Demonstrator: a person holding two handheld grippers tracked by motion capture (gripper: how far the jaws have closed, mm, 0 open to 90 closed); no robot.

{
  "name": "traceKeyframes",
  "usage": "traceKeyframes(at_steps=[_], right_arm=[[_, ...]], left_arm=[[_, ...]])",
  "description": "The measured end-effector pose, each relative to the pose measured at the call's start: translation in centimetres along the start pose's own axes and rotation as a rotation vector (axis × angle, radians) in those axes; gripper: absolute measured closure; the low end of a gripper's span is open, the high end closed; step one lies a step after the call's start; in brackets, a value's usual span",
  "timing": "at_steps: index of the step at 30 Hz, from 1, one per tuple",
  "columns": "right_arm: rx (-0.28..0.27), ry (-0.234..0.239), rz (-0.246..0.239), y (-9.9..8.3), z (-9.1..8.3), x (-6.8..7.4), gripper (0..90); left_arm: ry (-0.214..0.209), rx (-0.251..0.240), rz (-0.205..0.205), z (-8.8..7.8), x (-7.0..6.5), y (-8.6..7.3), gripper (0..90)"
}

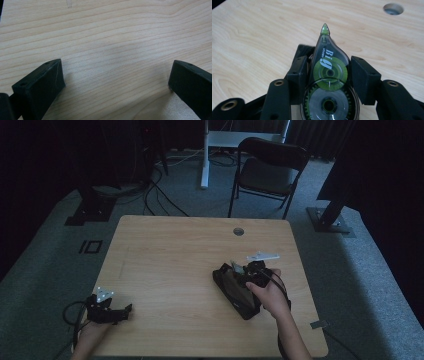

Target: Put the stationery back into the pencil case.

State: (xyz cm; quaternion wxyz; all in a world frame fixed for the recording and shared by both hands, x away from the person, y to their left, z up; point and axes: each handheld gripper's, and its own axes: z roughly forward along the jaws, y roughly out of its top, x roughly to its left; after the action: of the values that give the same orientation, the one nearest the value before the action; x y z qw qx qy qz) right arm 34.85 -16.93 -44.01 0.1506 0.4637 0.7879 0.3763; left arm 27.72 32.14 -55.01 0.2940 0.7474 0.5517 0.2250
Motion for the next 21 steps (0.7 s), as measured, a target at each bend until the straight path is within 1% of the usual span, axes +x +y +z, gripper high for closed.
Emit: traceKeyframes(at_steps=[5,9,11,12,13,14,17,18,19,20,21], right_arm=[[0.037,0.017,-0.010,-0.7,0.8,0.7,48.7],[0.067,0.015,-0.018,-1.0,1.6,1.0,48.7],[0.075,0.006,-0.023,-1.1,1.7,1.1,48.7],[0.099,0.002,-0.030,-1.2,2.2,1.2,48.7],[0.113,-0.005,-0.043,-1.2,2.4,1.2,48.7],[0.119,-0.007,-0.042,-1.2,2.6,1.3,48.7],[0.129,-0.005,-0.048,-1.1,2.8,1.4,48.7],[0.139,0.007,-0.053,-1.1,3.0,1.6,48.7],[0.139,0.007,-0.053,-1.1,3.0,1.6,48.7],[0.154,-0.006,-0.072,-1.1,3.3,1.7,48.7],[0.162,-0.011,-0.074,-1.2,3.5,1.7,48.7]], left_arm=[[0.000,0.000,0.000,0.0,0.0,0.0,0.1],[0.000,0.000,0.000,0.0,0.0,0.0,0.2],[0.000,0.000,0.000,0.0,0.0,0.0,0.1],[0.000,0.000,0.000,0.0,0.0,0.0,0.2],[0.000,0.000,0.000,0.0,0.0,0.0,0.1],[0.000,0.000,0.000,0.0,0.0,0.0,0.2],[0.000,0.000,0.000,0.0,0.0,0.0,0.2],[0.000,0.000,0.000,0.0,0.0,0.0,0.2],[0.000,0.000,0.000,0.0,0.0,0.0,0.2],[0.000,0.000,0.000,0.0,0.0,0.0,0.2],[0.000,0.000,0.000,0.0,0.0,0.0,0.1]])
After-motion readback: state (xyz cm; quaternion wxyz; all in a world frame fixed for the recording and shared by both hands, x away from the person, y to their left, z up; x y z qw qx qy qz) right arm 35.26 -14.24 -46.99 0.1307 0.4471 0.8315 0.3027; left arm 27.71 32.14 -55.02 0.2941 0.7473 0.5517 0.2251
